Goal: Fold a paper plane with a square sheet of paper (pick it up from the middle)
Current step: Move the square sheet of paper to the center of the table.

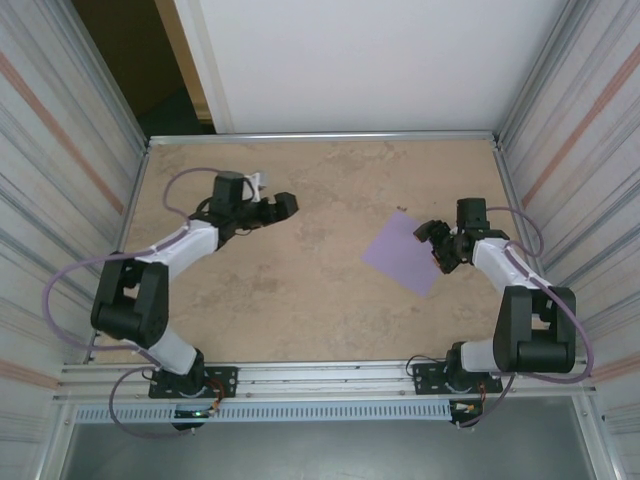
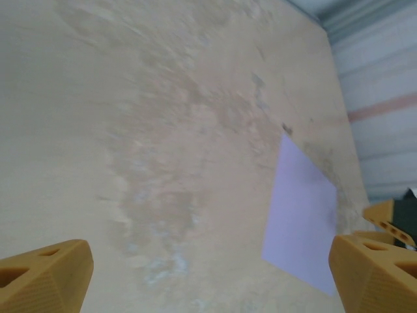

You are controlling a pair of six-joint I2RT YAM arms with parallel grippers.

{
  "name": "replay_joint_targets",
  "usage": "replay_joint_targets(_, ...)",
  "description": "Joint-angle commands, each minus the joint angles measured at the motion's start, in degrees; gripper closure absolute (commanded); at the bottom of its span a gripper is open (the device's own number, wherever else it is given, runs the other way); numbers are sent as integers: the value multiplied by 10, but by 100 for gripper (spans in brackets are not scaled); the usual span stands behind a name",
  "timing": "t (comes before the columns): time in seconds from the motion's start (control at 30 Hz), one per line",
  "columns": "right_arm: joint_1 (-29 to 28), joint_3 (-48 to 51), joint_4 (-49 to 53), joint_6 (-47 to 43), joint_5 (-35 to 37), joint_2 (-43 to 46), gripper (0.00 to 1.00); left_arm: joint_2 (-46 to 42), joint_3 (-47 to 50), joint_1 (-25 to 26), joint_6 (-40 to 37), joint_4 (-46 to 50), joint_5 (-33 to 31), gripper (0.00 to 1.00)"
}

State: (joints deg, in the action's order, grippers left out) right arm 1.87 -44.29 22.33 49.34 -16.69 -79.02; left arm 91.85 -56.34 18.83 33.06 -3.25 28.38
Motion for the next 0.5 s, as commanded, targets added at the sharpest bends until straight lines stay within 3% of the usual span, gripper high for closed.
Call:
replay_joint_targets(0.0,10,-48,30,-22,8,-40,22,38,-40,36,29,-1,32,8)
replay_joint_targets(0.23,21,-108,51,-45,21,-123,22,100,-75,85,79,-38,62,8)
replay_joint_targets(0.47,11,-117,42,-51,13,-183,22,121,-90,93,83,-26,68,9)
